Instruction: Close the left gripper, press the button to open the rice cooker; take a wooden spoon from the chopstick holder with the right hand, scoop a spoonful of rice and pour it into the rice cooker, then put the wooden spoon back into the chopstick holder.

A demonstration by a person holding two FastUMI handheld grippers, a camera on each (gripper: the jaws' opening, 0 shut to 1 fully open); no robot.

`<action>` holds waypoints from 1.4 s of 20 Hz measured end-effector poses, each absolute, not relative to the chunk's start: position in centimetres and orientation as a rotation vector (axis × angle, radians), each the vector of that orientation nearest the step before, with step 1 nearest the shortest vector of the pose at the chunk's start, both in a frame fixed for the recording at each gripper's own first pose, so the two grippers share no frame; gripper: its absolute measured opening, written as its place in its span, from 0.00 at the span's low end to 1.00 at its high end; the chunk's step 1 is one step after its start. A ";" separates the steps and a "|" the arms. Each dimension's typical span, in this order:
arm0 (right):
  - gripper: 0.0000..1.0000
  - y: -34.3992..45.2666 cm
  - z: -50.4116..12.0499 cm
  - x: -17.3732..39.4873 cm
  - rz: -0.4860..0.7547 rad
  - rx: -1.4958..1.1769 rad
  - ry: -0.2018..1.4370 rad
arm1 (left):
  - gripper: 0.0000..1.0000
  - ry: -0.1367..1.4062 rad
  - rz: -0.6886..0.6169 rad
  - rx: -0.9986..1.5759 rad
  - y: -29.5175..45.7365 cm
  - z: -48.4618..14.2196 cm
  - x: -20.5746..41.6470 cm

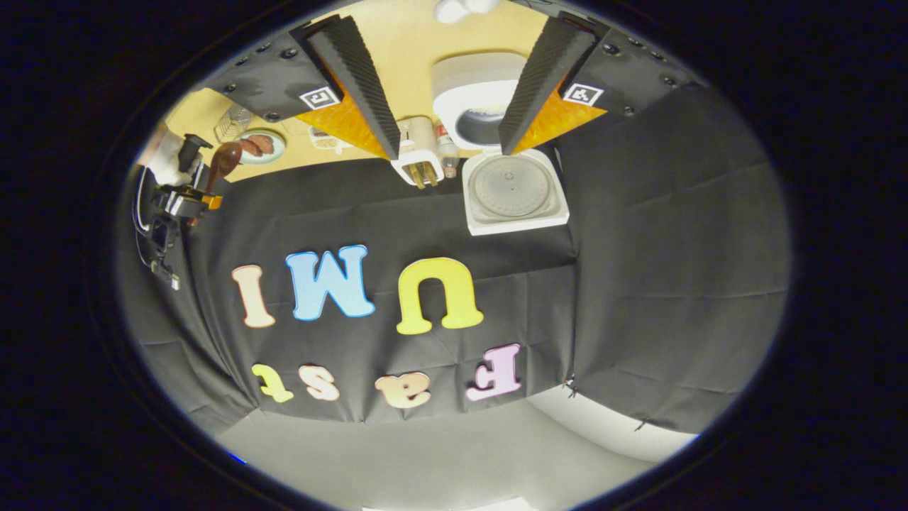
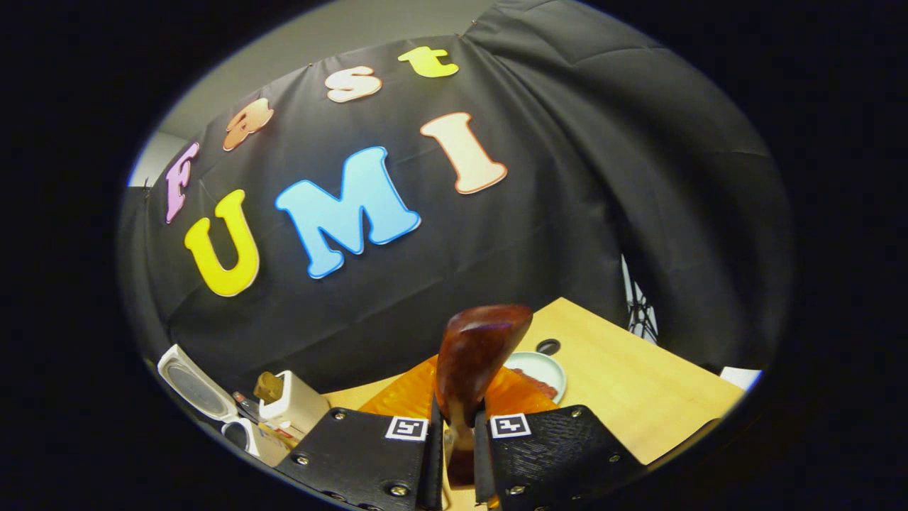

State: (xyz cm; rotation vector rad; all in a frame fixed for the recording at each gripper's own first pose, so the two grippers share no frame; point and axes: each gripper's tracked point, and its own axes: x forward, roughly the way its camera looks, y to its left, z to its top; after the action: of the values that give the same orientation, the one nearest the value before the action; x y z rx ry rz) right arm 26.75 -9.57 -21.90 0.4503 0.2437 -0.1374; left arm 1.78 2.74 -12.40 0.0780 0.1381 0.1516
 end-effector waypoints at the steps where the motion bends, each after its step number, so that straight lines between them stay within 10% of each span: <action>1: 0.18 -10.5 -22.6 26.8 -0.146 0.450 0.247 | 0.98 0.145 0.149 0.074 2.1 -12.4 1.9; 23: 0.20 -13.9 -35.7 25.4 -0.216 0.499 0.456 | 1.00 0.172 0.138 0.140 -1.3 -12.0 1.9; 25: 0.32 -14.2 -35.2 24.8 -0.216 0.474 0.446 | 0.98 0.166 0.138 0.141 -0.9 -11.9 1.7; 28: 1.00 -15.2 -33.9 23.2 -0.231 0.371 0.437 | 1.00 0.157 0.143 0.134 -0.1 -11.6 1.6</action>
State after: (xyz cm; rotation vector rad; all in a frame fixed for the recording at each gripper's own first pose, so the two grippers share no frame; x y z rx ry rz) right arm 23.20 -15.16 -33.92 0.3709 0.4373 -0.2311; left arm 1.62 -0.14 -11.64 0.1335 0.1565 0.1435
